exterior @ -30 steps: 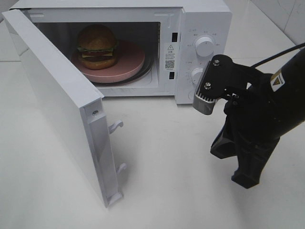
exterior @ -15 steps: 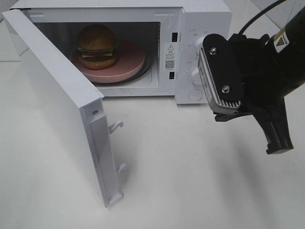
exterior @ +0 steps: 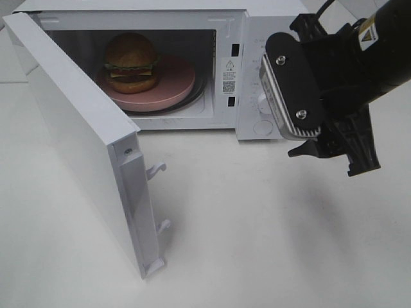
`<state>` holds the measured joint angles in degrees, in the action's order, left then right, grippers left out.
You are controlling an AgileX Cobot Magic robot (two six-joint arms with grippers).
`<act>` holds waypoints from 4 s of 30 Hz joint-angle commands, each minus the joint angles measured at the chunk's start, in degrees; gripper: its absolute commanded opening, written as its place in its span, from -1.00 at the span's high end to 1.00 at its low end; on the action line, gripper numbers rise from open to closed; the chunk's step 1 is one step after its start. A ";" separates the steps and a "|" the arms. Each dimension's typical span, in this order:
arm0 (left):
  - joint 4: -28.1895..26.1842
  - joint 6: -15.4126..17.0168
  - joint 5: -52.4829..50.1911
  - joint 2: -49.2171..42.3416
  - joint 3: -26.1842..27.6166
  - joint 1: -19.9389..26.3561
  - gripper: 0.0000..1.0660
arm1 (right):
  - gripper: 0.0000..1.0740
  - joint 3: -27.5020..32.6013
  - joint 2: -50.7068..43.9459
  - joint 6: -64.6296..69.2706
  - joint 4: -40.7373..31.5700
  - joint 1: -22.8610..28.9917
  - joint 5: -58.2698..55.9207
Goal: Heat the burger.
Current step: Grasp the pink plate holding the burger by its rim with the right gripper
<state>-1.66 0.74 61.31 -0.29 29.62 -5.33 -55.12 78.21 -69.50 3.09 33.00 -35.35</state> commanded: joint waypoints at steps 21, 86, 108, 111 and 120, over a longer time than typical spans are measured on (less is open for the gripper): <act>-0.17 -0.17 0.06 -0.29 0.00 0.11 -0.88 | -0.60 -10.20 16.33 5.10 7.56 3.84 11.23; -0.17 -0.17 0.06 -0.29 0.00 0.11 -0.88 | -0.32 -52.25 57.01 18.11 12.09 3.61 10.03; -0.17 -0.17 0.06 -0.29 0.00 0.11 -0.88 | -0.35 -58.16 61.65 19.42 12.38 4.53 11.63; -0.17 -0.17 0.06 -0.29 0.00 0.11 -0.88 | -0.33 -58.50 62.28 19.71 11.46 4.53 11.63; -0.17 -0.17 0.06 -0.29 0.00 0.11 -0.88 | 0.83 -58.50 62.51 19.88 11.34 4.53 11.86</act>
<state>-1.66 0.74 61.31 -0.29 29.62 -5.33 -113.10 140.55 -50.42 13.69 37.87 -25.84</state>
